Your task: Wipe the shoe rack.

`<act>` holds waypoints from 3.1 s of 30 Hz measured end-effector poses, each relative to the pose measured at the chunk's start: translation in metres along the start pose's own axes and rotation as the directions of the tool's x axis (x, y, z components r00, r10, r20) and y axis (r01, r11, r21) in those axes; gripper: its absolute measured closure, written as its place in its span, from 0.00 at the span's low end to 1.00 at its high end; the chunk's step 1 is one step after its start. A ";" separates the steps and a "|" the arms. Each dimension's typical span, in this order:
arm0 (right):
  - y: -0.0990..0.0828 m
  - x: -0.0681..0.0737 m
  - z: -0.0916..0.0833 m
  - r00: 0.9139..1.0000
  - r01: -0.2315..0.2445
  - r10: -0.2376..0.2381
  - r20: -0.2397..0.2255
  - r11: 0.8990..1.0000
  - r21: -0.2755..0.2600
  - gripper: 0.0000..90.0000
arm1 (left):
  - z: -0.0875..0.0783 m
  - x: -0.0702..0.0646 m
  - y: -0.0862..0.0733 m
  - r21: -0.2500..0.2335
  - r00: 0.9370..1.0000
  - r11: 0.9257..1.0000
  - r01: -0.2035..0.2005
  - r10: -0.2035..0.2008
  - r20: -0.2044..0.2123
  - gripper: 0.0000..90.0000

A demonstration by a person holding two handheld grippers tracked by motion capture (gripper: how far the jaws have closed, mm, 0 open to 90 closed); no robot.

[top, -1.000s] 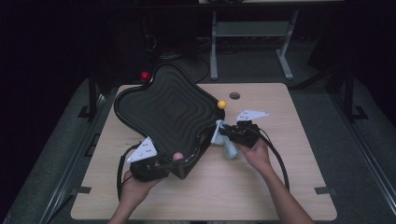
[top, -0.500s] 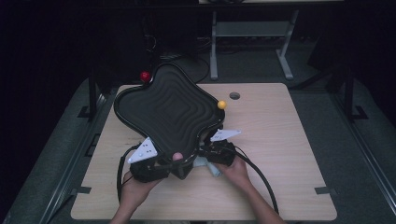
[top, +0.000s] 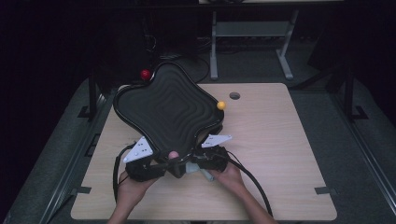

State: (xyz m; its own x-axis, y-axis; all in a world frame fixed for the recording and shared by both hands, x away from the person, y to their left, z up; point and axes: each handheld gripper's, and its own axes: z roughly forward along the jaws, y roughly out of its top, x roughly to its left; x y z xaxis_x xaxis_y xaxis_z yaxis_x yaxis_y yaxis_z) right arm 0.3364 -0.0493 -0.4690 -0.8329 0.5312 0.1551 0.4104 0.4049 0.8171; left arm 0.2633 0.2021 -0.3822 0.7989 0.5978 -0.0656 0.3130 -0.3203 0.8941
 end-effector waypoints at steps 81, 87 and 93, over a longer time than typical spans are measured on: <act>0.003 -0.013 0.004 0.993 -0.022 0.023 0.112 1.000 -0.012 0.91 | 0.002 -0.003 0.001 0.002 1.000 1.000 -0.004 0.005 -0.017 0.67; -0.001 -0.010 0.001 0.996 -0.020 0.022 0.090 1.000 -0.015 0.91 | -0.004 -0.005 -0.002 0.001 1.000 1.000 0.000 0.000 -0.004 0.67; -0.004 -0.038 -0.010 0.981 -0.077 0.082 0.178 0.996 -0.038 0.91 | -0.009 -0.008 -0.004 0.007 1.000 1.000 -0.004 0.004 0.002 0.67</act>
State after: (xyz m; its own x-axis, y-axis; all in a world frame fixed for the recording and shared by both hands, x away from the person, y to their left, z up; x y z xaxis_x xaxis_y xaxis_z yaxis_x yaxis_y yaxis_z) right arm 0.3627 -0.0786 -0.4728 -0.7168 0.6867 0.1206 0.4586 0.3341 0.8235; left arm 0.2511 0.2049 -0.3813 0.8015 0.5947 -0.0626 0.3128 -0.3278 0.8914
